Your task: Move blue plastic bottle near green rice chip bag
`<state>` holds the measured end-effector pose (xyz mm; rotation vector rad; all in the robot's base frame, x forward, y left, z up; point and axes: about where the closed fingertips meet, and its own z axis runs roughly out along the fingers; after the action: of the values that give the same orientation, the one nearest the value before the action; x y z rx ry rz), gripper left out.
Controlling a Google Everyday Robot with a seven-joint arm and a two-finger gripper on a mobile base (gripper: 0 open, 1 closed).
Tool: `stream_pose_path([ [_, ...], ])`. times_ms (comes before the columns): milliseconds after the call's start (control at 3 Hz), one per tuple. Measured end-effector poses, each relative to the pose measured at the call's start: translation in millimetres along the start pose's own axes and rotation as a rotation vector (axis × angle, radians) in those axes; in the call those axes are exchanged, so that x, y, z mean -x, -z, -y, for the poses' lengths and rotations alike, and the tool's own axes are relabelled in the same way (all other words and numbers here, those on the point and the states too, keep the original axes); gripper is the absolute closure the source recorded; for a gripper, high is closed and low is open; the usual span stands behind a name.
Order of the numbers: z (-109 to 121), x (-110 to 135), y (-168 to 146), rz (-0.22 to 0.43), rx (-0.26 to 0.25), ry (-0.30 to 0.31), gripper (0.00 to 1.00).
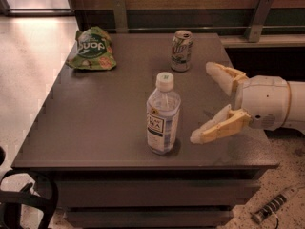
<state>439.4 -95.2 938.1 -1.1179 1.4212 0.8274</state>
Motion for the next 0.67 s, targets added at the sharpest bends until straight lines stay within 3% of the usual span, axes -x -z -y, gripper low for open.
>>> stream_pose_path([
  [333, -13, 9, -22, 0.088, 0.029, -0.010, 0.00],
  [667, -24, 7, -41, 0.101, 0.027, -0.004, 0.00],
])
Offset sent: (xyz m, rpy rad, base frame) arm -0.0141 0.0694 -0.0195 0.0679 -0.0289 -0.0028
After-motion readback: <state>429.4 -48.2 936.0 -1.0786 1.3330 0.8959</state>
